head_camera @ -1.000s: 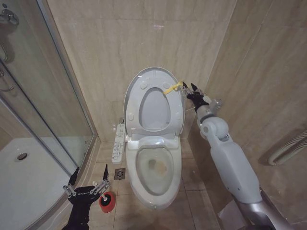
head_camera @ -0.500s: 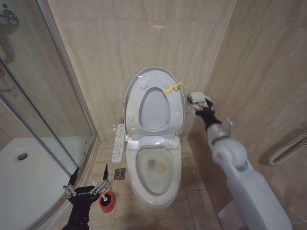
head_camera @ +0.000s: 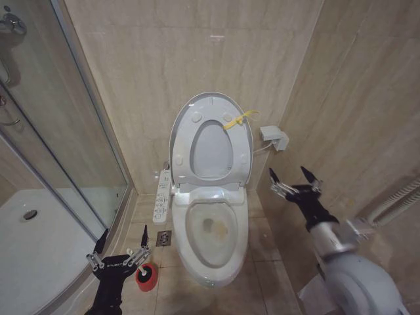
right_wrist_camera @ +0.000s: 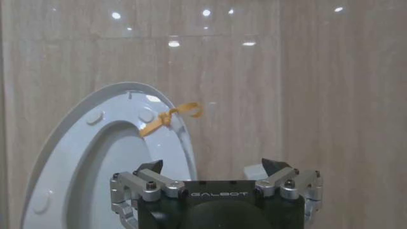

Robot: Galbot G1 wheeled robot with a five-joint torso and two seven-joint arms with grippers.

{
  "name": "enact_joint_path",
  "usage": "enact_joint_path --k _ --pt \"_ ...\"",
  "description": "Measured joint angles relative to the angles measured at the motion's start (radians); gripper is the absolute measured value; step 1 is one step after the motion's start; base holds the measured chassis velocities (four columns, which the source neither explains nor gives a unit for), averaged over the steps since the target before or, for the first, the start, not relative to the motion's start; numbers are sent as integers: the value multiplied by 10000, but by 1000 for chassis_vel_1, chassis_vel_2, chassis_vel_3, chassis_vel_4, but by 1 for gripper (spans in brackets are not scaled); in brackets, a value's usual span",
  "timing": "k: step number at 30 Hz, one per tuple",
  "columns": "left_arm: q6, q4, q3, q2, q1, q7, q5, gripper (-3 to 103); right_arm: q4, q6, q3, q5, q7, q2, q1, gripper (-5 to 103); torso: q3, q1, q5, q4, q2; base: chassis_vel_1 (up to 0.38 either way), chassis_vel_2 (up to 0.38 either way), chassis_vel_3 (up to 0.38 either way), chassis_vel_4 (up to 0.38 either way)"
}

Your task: Open the toilet lid, clean the toilet bowl with a toilet brush, close the toilet lid, and flush.

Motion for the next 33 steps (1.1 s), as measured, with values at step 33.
enact_joint_path --k 33 --pt "0 0 0 0 0 0 0 100 528 673 80 -884 -372 1466 -1881 100 1 3 2 2 -2 0 0 0 0"
